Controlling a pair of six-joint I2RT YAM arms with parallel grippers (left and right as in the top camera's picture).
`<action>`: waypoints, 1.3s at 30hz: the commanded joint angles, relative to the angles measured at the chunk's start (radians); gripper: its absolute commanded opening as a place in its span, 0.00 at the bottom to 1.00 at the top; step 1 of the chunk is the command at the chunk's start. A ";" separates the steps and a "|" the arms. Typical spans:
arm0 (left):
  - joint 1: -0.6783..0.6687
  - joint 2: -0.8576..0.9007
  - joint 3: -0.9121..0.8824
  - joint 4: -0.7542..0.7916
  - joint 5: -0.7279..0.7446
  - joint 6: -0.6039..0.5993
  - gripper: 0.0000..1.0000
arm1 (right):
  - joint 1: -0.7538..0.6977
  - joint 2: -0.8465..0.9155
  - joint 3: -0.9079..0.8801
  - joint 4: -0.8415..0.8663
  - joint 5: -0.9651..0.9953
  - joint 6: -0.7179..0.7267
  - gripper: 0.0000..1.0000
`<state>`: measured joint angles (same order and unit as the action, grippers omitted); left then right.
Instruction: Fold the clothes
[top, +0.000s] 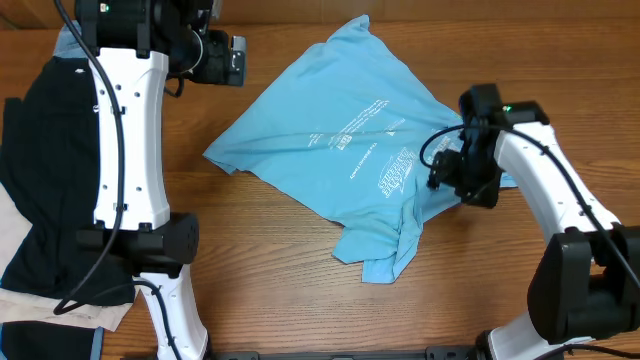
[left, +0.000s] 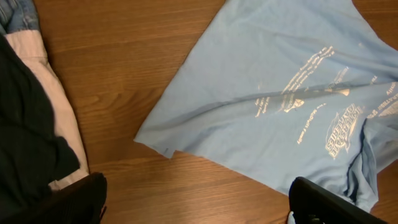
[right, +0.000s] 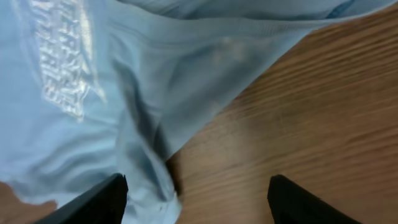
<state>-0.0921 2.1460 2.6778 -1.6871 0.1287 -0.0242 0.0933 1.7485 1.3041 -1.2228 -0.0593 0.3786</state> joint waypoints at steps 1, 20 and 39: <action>-0.011 0.009 -0.029 0.003 0.026 0.000 0.97 | 0.000 -0.009 -0.041 0.048 0.018 0.042 0.74; -0.046 0.009 -0.281 0.167 0.021 0.002 0.98 | 0.194 -0.008 -0.193 0.296 0.149 0.127 0.54; -0.049 0.009 -0.323 0.209 0.038 0.002 0.98 | 0.193 -0.003 -0.270 0.409 0.128 0.151 0.23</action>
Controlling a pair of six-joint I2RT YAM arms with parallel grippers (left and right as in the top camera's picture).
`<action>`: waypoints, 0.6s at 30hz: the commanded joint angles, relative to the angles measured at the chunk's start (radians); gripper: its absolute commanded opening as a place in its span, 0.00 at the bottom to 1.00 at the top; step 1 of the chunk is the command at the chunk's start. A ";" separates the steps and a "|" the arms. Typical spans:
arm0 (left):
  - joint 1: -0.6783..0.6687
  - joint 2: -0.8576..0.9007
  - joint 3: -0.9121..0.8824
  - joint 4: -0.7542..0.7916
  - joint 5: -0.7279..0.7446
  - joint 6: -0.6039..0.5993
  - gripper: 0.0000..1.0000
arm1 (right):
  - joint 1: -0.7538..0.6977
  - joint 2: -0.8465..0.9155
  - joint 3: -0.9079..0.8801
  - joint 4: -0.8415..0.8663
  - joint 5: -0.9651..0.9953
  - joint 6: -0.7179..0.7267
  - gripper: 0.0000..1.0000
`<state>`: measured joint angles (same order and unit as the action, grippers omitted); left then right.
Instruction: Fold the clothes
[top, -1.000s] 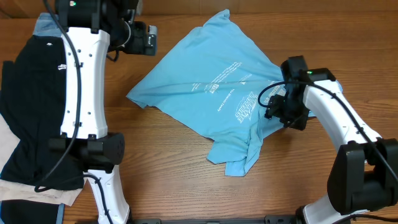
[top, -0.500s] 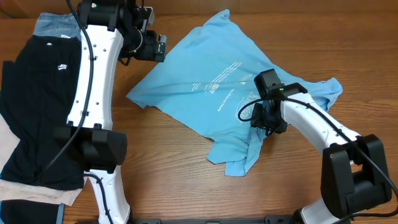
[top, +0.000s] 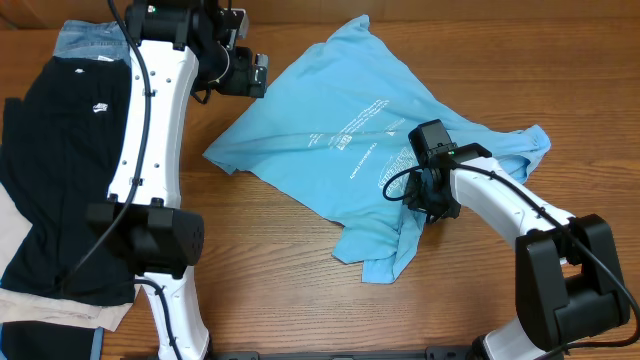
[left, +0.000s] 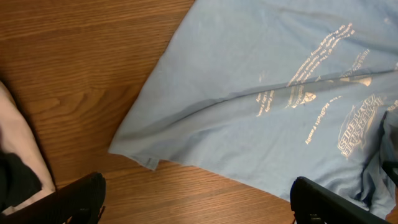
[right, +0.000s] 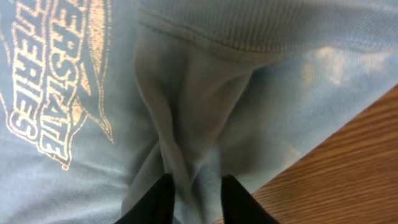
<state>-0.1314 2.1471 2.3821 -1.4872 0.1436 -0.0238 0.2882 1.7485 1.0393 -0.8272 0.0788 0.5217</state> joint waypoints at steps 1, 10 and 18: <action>-0.010 0.008 -0.041 0.017 0.023 0.002 0.97 | -0.002 -0.003 -0.005 0.018 -0.013 0.007 0.18; -0.010 0.008 -0.140 0.049 0.033 0.018 0.95 | -0.050 -0.052 0.009 -0.171 -0.027 0.096 0.04; -0.010 0.008 -0.142 0.076 0.034 0.036 0.95 | -0.225 -0.260 0.009 -0.328 -0.027 0.101 0.04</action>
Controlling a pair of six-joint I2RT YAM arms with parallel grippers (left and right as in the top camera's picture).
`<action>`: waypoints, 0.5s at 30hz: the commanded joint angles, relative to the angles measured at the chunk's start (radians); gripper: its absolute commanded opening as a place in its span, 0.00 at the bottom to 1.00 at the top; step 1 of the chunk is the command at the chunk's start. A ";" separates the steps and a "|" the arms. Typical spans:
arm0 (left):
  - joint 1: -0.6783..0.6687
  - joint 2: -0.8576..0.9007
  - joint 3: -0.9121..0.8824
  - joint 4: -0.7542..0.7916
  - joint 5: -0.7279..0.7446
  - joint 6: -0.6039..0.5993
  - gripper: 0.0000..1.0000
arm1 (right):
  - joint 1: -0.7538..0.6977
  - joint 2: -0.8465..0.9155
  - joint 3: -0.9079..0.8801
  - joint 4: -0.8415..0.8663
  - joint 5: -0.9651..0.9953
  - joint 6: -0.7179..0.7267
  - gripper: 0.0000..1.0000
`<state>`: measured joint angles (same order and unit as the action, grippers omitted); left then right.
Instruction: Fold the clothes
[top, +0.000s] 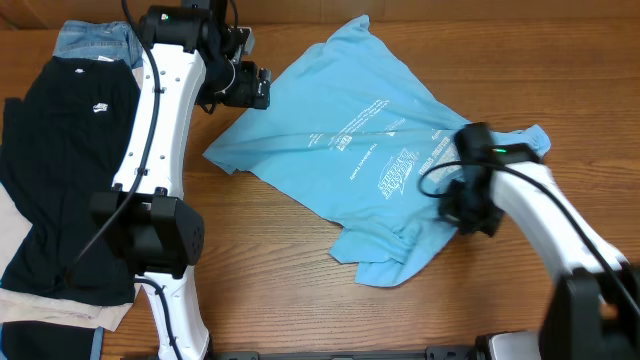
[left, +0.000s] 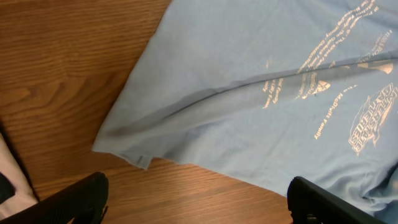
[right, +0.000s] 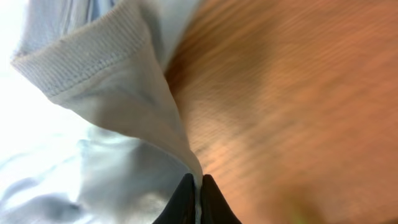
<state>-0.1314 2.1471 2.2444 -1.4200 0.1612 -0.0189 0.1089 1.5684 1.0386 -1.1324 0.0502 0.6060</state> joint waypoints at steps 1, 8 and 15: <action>-0.010 0.008 -0.004 0.012 0.016 0.034 0.95 | -0.072 -0.101 0.010 -0.045 0.002 0.016 0.04; -0.010 0.008 -0.004 0.012 0.016 0.050 0.95 | -0.177 -0.121 0.008 -0.146 0.042 0.017 0.04; -0.010 0.008 -0.004 0.011 0.016 0.065 0.94 | -0.178 -0.145 0.008 -0.230 0.039 0.024 0.04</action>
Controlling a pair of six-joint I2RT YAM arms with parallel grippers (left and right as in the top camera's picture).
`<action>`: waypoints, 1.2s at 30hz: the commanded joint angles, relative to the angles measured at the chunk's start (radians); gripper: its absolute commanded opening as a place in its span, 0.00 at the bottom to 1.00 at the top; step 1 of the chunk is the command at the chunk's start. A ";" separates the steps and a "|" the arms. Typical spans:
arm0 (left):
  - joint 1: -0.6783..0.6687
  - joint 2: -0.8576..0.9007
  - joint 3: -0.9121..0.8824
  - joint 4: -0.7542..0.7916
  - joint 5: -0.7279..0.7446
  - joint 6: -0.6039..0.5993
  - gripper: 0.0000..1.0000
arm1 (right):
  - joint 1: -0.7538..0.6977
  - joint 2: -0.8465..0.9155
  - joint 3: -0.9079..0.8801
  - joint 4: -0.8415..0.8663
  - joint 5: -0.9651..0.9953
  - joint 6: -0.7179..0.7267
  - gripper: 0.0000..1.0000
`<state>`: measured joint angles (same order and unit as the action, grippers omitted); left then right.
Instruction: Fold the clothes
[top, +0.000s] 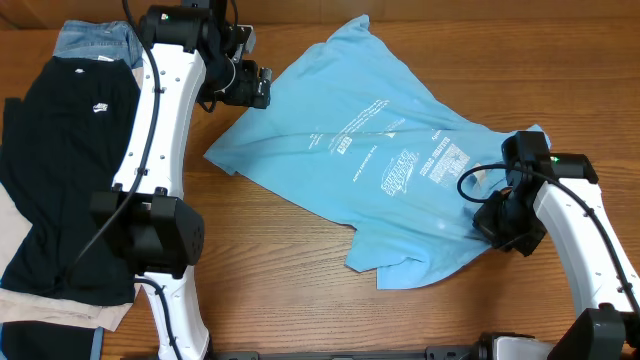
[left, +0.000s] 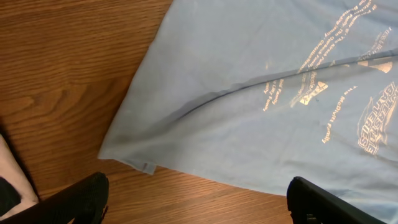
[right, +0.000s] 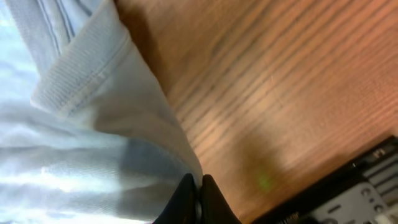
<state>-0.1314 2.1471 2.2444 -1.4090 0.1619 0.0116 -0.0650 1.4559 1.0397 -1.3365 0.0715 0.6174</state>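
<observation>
A light blue T-shirt (top: 370, 140) with white print lies spread across the middle of the wooden table, its lower hem rumpled. My right gripper (top: 497, 222) is shut on the shirt's ribbed edge (right: 93, 68) at the right side, the cloth pinched between its fingers (right: 186, 196). My left gripper (top: 255, 88) hovers open over the shirt's upper left edge; in the left wrist view its fingertips (left: 81, 196) frame the shirt's left corner (left: 146, 167), touching nothing.
A pile of other clothes lies at the left: a black garment (top: 50, 160), blue denim (top: 90, 40) behind it, and pale cloth (top: 20, 300) underneath. Bare wood shows in front of the shirt and at the far right.
My right gripper, still shut on the shirt's edge, has moved right and toward the front, drawing the lower right part of the shirt out flatter. The left gripper has barely shifted.
At first my right gripper stood open by the shirt's bunched right side and the left arm was over the pile's edge. Then the right closed around a fold and the left moved over the shirt. Since then the right has held the edge, now pulled rightward.
</observation>
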 joint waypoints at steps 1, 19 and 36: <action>-0.012 0.008 -0.004 0.000 0.015 0.038 0.94 | -0.004 -0.043 0.007 -0.036 0.017 0.012 0.04; -0.070 0.008 -0.233 0.220 0.016 0.109 0.86 | 0.042 -0.183 0.040 0.271 -0.283 -0.229 0.77; -0.078 0.044 -0.512 0.608 0.032 0.280 0.04 | 0.117 -0.118 0.040 0.355 -0.250 -0.229 0.67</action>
<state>-0.2035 2.1571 1.7699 -0.8093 0.2058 0.2630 0.0467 1.3277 1.0569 -0.9947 -0.1982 0.3950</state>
